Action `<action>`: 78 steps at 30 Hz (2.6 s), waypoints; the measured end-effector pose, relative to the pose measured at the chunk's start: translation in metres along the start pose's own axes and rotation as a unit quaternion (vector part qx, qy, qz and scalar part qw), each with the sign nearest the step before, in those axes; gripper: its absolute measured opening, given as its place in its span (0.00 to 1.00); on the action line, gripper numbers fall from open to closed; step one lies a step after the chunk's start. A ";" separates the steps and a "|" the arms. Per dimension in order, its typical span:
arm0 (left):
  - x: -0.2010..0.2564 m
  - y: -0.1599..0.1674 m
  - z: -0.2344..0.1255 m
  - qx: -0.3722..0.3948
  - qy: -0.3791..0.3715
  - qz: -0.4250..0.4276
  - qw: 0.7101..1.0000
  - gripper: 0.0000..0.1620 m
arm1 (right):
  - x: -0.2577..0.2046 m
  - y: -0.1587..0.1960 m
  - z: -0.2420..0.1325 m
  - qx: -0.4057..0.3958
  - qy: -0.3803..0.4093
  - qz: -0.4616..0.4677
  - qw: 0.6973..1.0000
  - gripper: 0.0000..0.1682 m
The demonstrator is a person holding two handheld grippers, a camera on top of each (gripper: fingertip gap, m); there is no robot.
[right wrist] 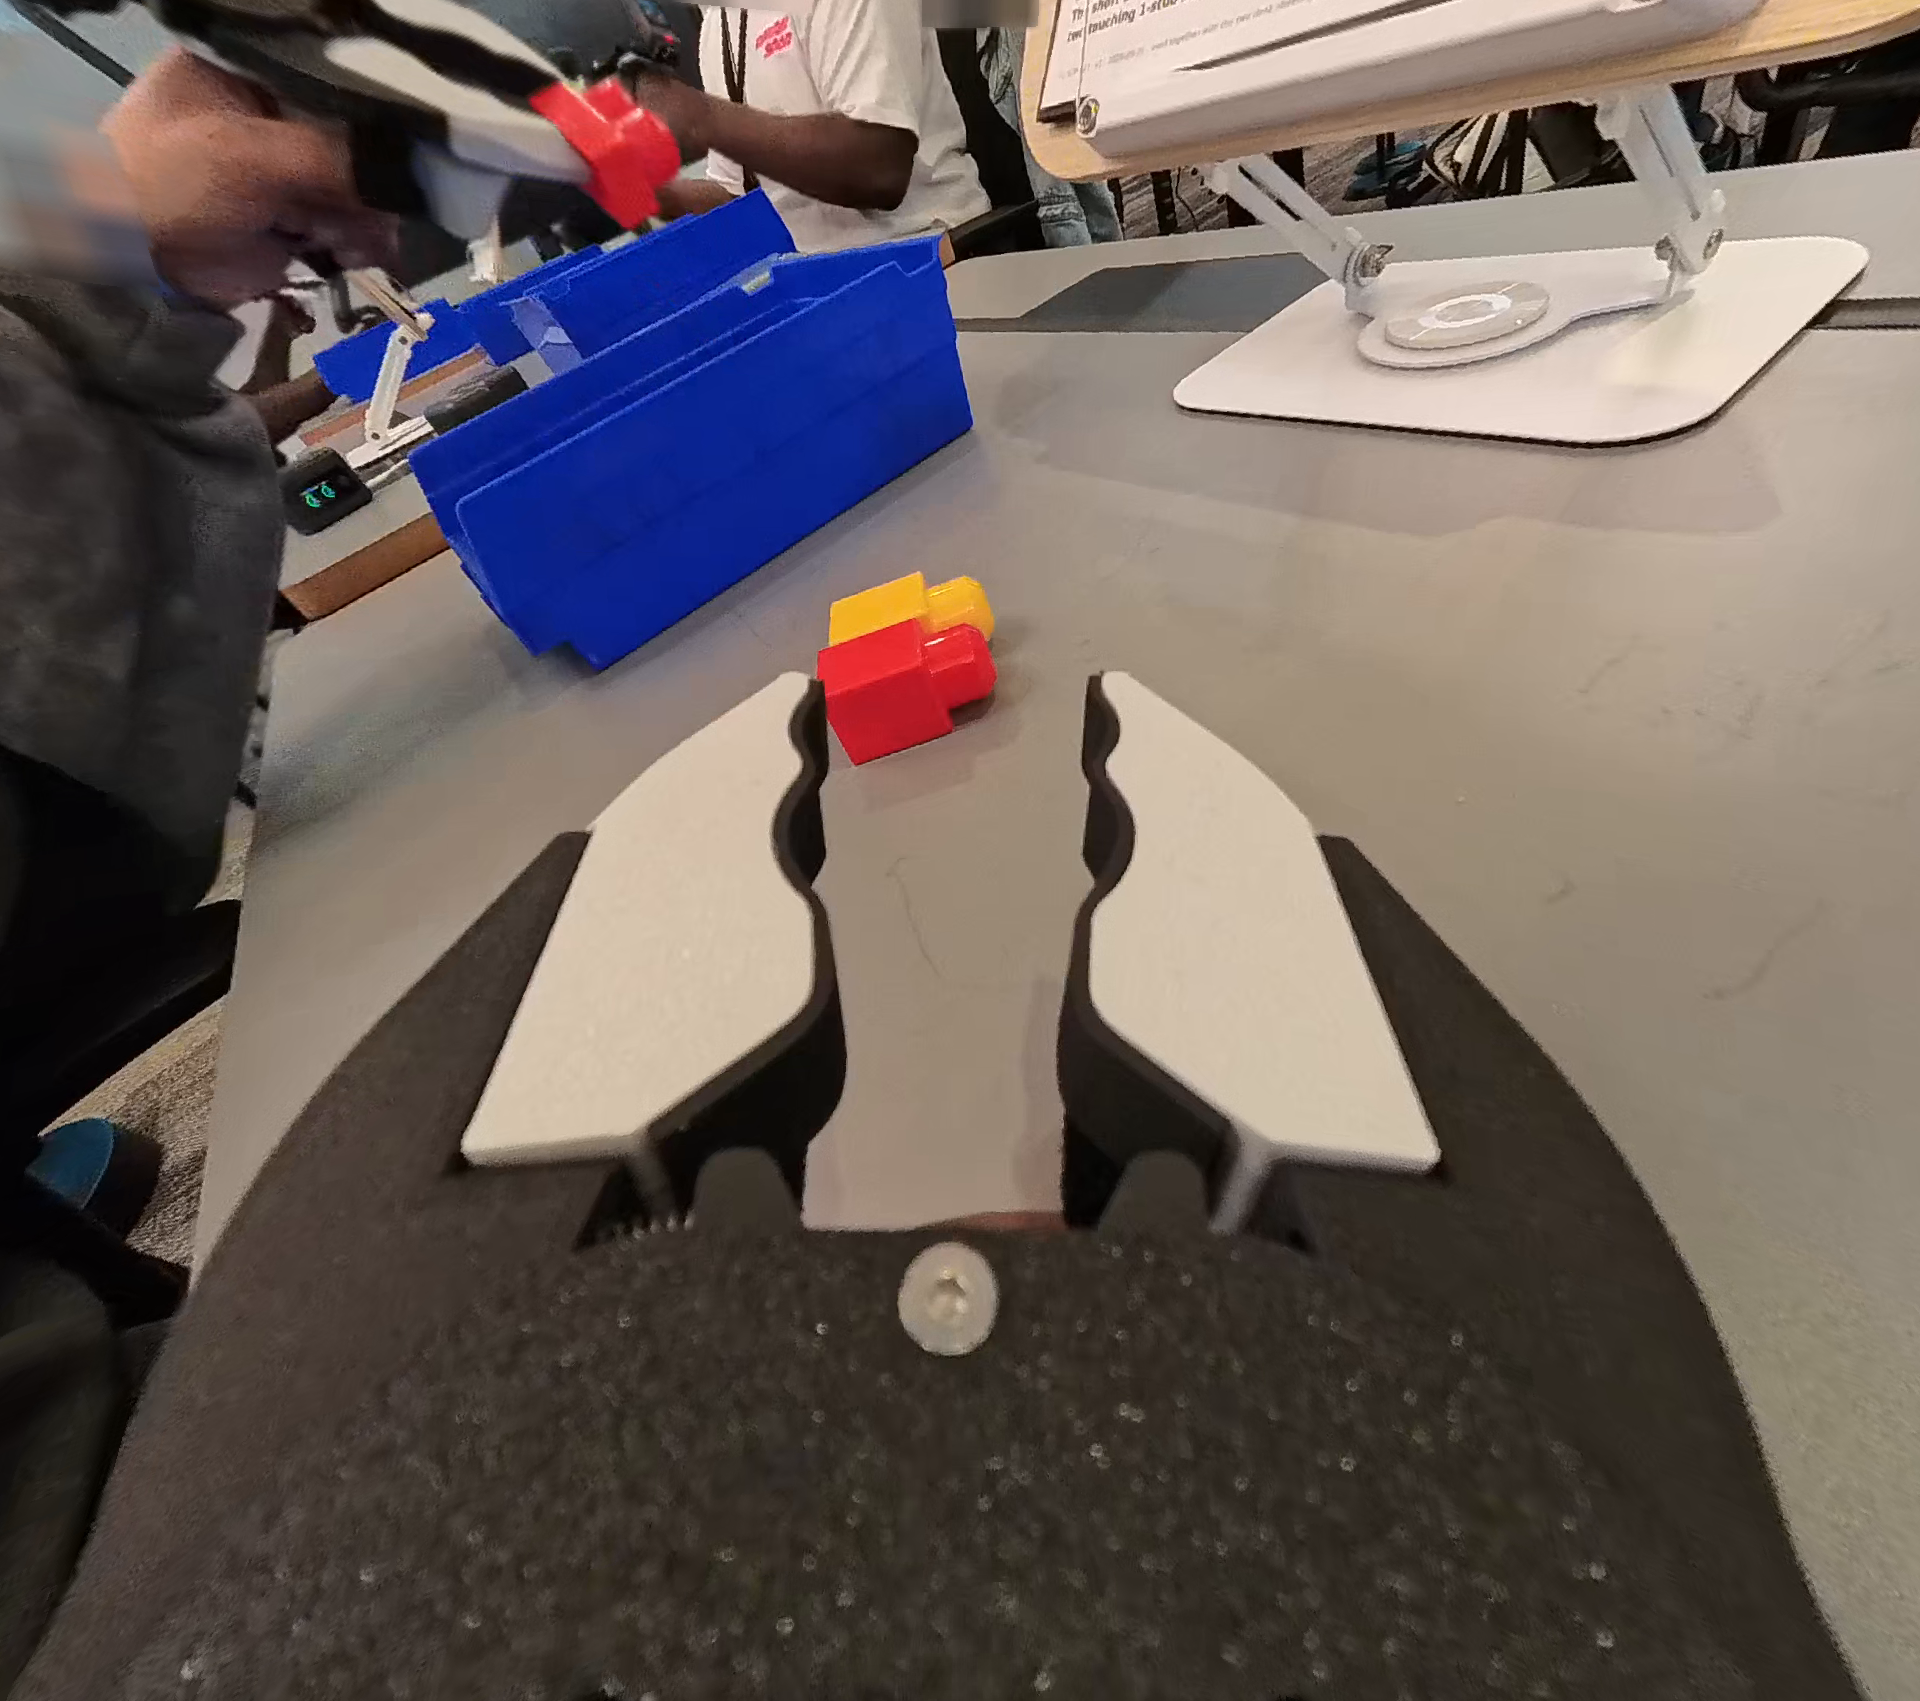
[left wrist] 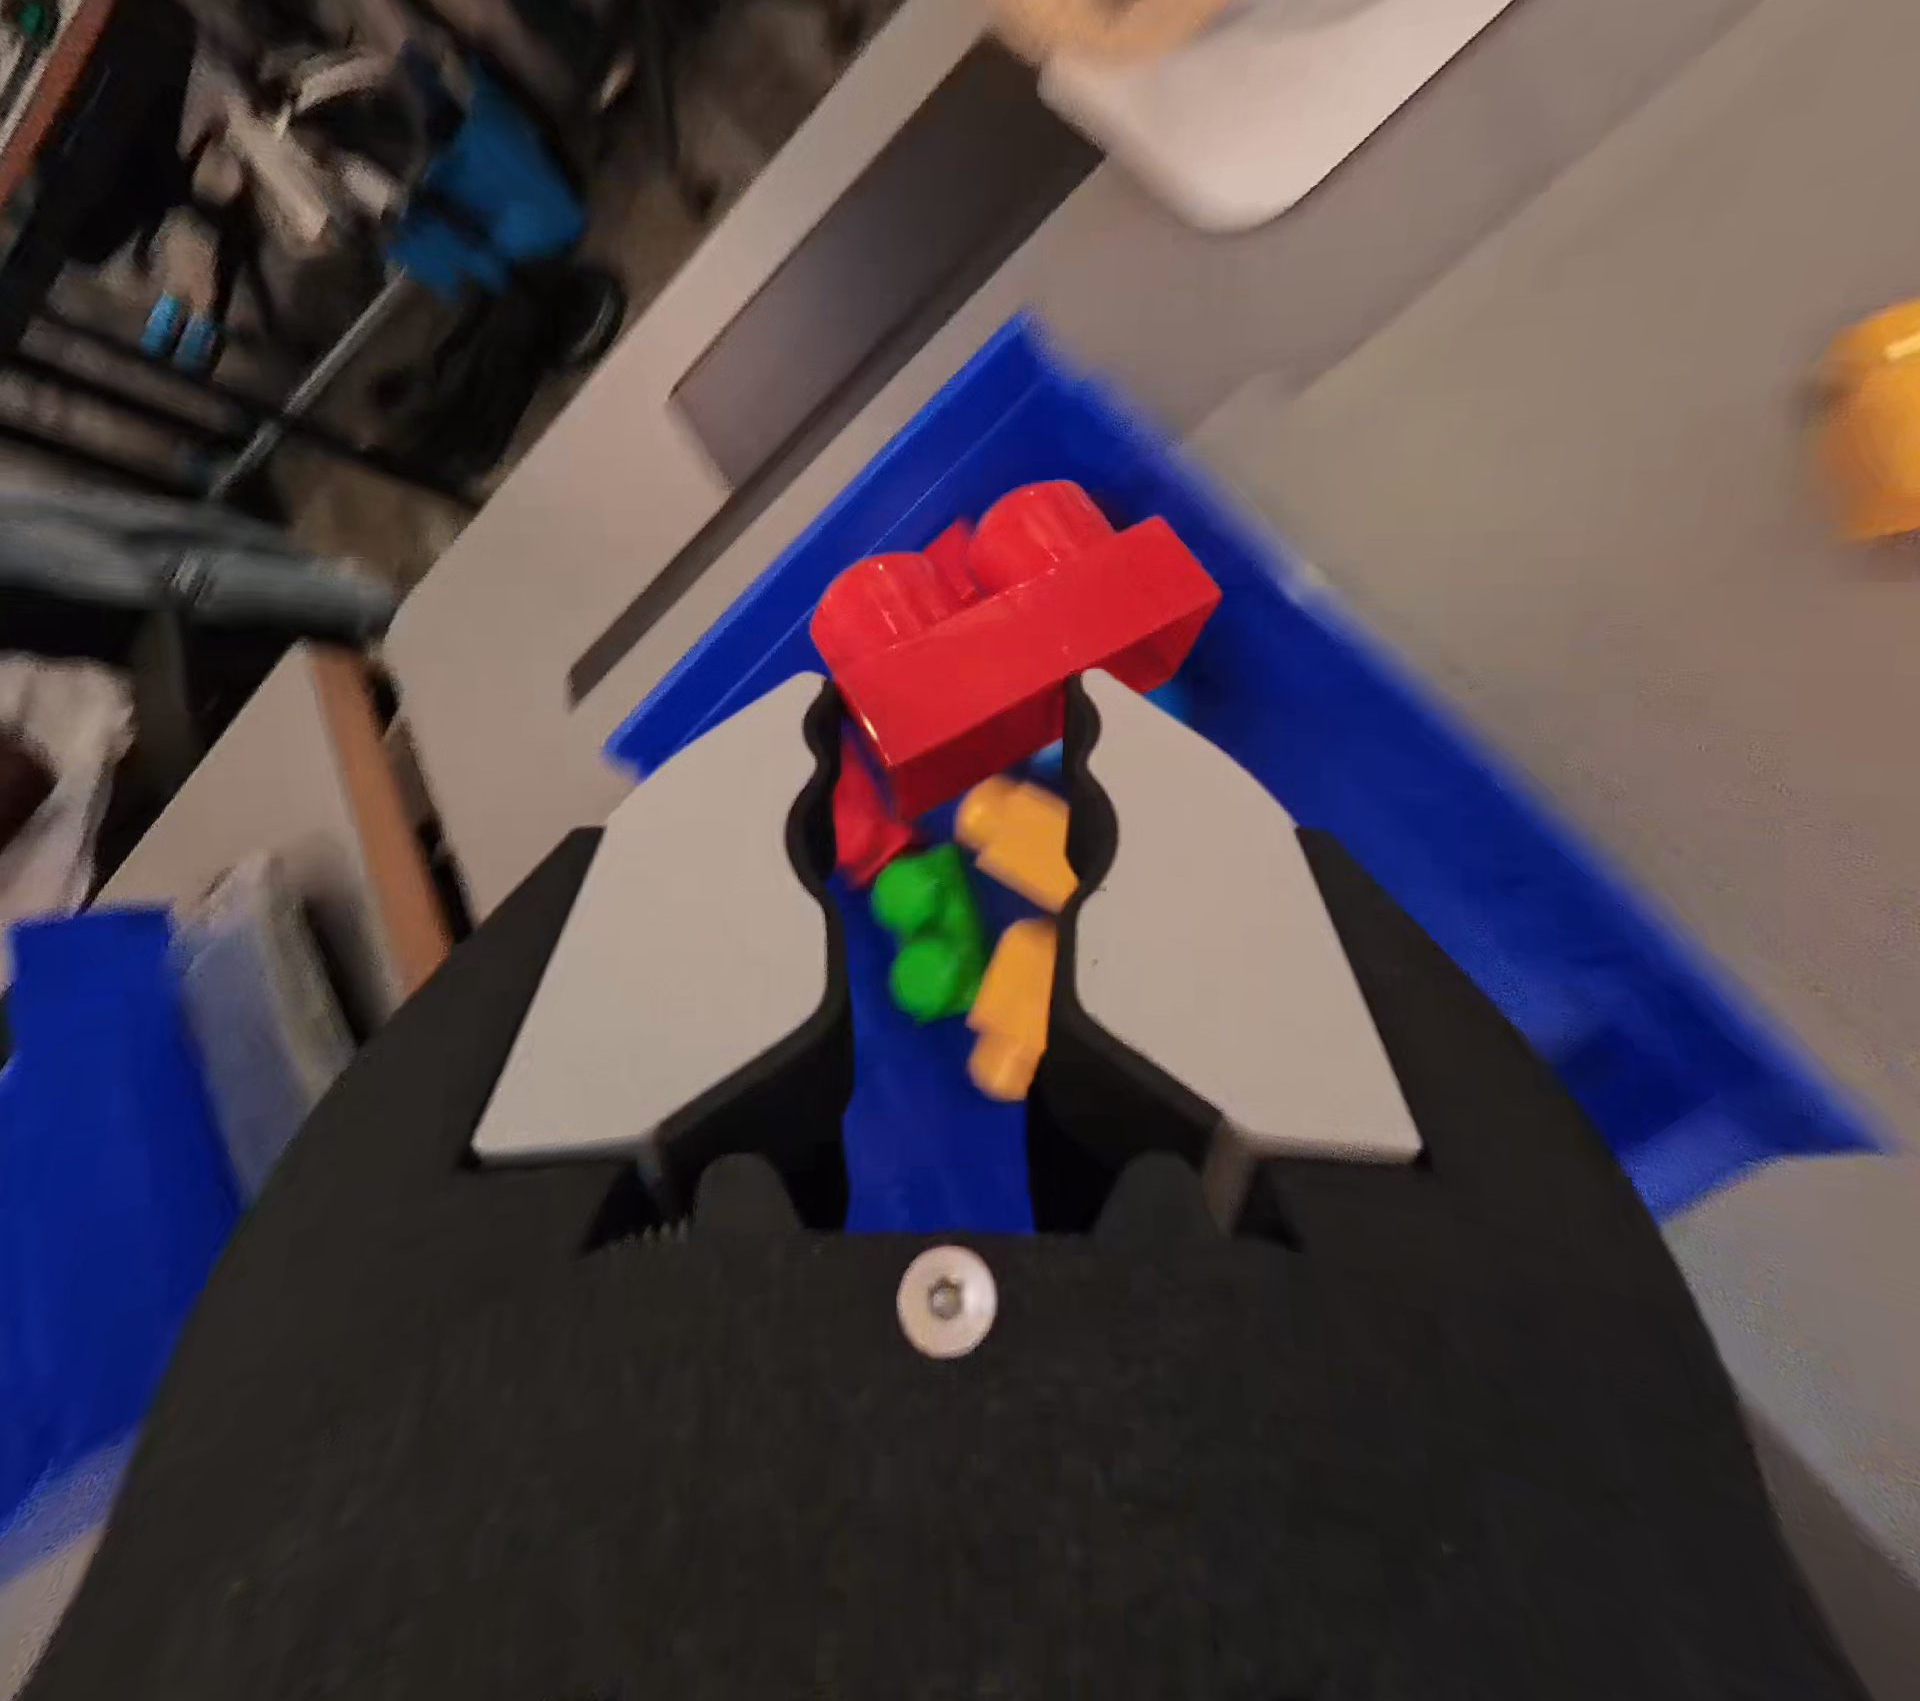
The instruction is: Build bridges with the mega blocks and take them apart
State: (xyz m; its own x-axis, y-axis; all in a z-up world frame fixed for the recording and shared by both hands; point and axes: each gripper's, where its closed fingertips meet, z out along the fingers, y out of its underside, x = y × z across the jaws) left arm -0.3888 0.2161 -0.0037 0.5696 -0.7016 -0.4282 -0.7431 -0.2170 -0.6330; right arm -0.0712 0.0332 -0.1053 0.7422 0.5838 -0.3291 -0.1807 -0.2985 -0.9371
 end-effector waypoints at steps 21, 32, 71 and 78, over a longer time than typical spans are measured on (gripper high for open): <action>0.299 -0.130 0.175 0.030 0.278 0.142 0.950 0.25 | -0.015 -0.010 -0.008 0.032 -0.028 -0.020 0.999 0.29; 0.286 -0.110 0.187 0.006 0.260 0.130 0.957 0.50 | -0.013 -0.004 -0.004 0.014 -0.029 -0.011 0.999 0.29; 0.271 -0.004 0.122 -0.128 0.135 -0.146 0.972 0.59 | -0.011 0.001 -0.003 0.004 -0.046 0.035 0.998 0.29; 0.272 -0.009 0.123 -0.137 0.148 -0.114 0.973 0.58 | -0.011 0.001 -0.002 0.001 -0.047 0.037 0.998 0.29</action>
State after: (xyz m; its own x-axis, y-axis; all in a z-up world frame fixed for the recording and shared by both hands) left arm -0.1842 0.1108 -0.1939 0.6346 -0.7700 -0.0664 -0.6980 -0.5342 -0.4769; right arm -0.0781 0.0247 -0.1028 0.6631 0.6290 -0.4059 -0.2340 -0.3408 -0.9105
